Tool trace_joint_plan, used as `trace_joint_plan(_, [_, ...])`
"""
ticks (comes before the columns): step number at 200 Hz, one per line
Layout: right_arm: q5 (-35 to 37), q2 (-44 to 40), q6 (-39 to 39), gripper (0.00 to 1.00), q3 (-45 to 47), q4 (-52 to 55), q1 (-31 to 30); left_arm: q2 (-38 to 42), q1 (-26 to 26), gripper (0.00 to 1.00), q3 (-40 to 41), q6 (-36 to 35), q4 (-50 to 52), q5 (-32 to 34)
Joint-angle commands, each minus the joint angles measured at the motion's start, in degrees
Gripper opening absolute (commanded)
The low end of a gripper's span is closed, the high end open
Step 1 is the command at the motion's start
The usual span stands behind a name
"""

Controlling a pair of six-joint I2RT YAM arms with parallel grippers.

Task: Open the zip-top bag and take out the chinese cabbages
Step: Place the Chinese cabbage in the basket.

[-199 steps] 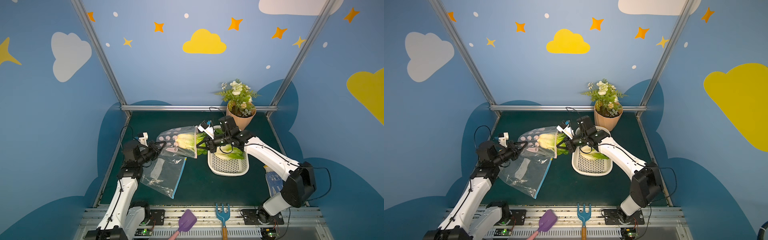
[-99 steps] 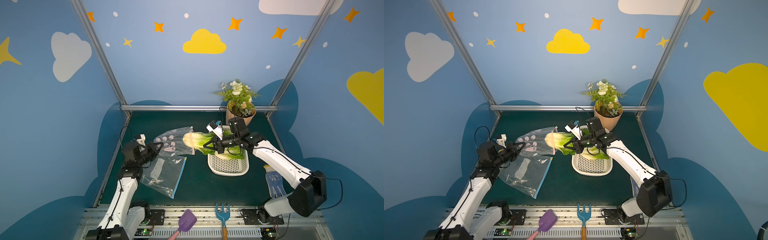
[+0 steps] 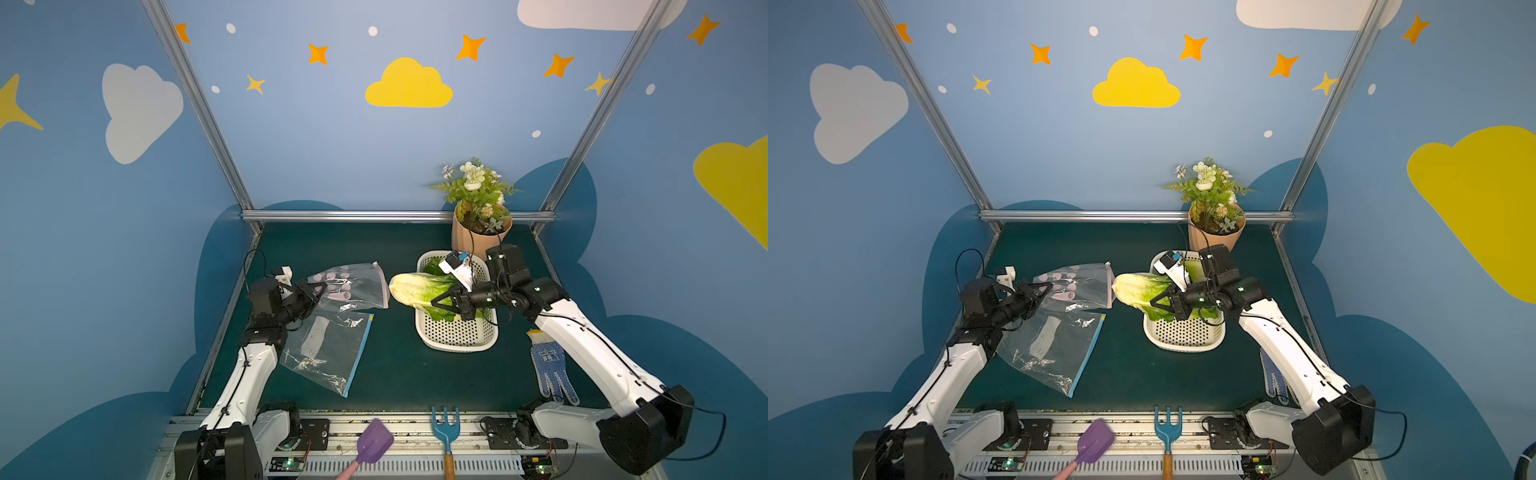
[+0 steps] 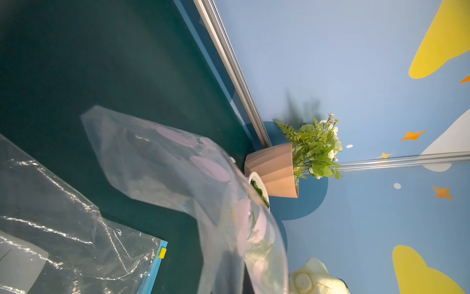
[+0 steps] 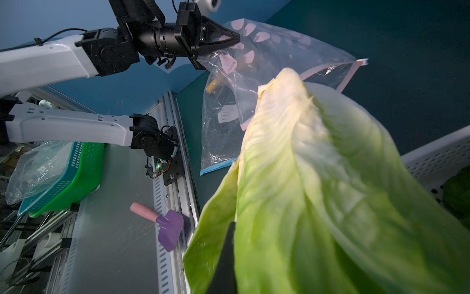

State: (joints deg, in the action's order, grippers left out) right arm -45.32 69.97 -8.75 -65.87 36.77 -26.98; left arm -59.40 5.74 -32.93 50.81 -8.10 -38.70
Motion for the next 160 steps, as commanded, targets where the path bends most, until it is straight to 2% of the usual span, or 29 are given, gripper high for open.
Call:
trace_joint_plan(1, [1.2,-2.4,-0.7,0.00,1.3,3.6,1.2,-1.1,0.2,0.05,-2.1,-2.0,-1.8,-0.7])
trace_joint_plan(33, [2.3,-3.0,0.1,0.00,2.7,7.0,3.1,-3.2,0.1,0.05,-3.2,-3.1,-1.4,-0.7])
trace_joint_plan(75, [3.9,0.6,0.1,0.00,3.7,11.8,6.9,-6.2,0.1,0.05,-4.1,-2.8,-3.3,-0.9])
trace_joint_plan(99, [2.4,2.4,-0.8,0.00,5.2,11.2,8.8,-8.5,0.0,0.05,-4.4,-2.7,-4.0,-1.3])
trace_joint_plan(160, [4.9,7.9,-0.5,0.00,6.5,12.8,10.6,-12.8,-1.2,0.05,-6.5,-6.1,-2.8,-2.6])
